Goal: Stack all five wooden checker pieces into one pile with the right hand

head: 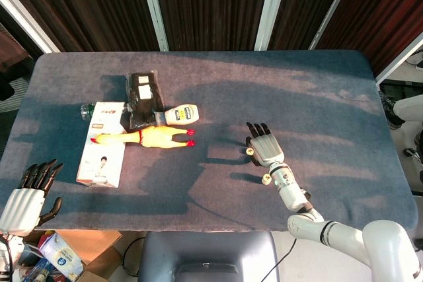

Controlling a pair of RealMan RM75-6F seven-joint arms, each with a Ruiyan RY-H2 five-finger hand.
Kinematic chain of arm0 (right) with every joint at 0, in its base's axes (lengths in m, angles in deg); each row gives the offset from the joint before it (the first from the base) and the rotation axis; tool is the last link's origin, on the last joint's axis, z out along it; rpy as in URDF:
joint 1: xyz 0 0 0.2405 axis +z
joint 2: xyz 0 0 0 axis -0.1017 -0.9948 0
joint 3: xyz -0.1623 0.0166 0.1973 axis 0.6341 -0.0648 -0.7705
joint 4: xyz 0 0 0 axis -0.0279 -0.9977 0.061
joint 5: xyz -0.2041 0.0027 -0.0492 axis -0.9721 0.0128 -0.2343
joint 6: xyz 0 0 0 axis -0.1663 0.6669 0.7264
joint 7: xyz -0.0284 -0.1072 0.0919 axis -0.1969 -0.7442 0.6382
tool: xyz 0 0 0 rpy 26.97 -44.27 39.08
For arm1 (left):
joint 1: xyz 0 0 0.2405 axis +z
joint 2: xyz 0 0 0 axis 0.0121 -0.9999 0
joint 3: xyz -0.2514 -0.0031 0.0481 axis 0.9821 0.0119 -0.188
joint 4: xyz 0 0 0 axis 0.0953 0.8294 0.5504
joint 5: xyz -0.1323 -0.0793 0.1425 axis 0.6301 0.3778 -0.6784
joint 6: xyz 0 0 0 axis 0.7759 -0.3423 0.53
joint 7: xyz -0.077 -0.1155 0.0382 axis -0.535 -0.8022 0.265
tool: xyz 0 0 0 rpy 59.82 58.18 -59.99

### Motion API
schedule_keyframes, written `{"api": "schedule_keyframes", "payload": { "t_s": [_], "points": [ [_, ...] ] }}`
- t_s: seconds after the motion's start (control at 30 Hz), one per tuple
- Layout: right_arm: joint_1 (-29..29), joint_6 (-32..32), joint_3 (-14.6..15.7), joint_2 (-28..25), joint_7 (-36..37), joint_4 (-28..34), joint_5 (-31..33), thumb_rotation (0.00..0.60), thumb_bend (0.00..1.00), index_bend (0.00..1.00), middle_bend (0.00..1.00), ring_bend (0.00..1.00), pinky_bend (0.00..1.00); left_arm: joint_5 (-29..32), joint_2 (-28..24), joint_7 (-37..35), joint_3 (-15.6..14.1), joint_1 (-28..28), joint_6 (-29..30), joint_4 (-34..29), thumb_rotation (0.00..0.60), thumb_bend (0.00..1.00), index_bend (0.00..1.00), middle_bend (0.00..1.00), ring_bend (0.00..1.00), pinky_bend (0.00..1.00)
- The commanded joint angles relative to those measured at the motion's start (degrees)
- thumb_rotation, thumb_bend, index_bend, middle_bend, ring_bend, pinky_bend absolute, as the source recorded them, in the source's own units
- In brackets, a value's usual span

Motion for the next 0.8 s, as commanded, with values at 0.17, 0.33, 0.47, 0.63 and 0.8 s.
{"api": "schedule_keyframes", "payload": {
  "t_s": [0.17, 0.33, 0.47, 0.63, 0.8],
  "points": [
    [0.00, 0.13, 0.22, 0.22, 0.67, -0.59, -0.40, 0.600, 0.48, 0.56, 0.08, 0.00, 0.00, -0.09, -0.09, -0.31, -0.02, 0.05, 0.13, 0.04, 0.600, 0.48, 0.00, 0.00, 0.00, 0.00],
    [0.03, 0.47, 0.23, 0.45, 0.74, -0.90, -0.55, 0.600, 0.48, 0.62, 0.08, 0.00, 0.00, -0.23, -0.14, -0.42, -0.06, 0.10, 0.28, 0.04, 0.600, 0.48, 0.00, 0.00, 0.00, 0.00],
    [-0.16, 1.06, 0.10, 0.34, 1.06, -0.76, -0.72, 0.600, 0.48, 0.66, 0.08, 0.00, 0.00, -0.29, -0.20, -0.52, -0.08, 0.14, 0.34, 0.04, 0.600, 0.48, 0.00, 0.00, 0.00, 0.00],
    [-0.95, 3.00, 0.60, -1.42, 2.60, 2.44, -3.06, 0.600, 0.48, 0.67, 0.08, 0.00, 0.00, -0.22, -0.17, -0.50, -0.05, 0.09, 0.24, 0.09, 0.600, 0.48, 0.00, 0.00, 0.00, 0.00],
    [-3.17, 7.37, 3.09, -5.74, 4.96, 9.86, -9.03, 0.600, 0.48, 0.67, 0.08, 0.00, 0.00, -0.24, -0.07, -0.25, -0.04, 0.07, 0.25, 0.06, 0.600, 0.48, 0.00, 0.00, 0.00, 0.00]
  ]
}}
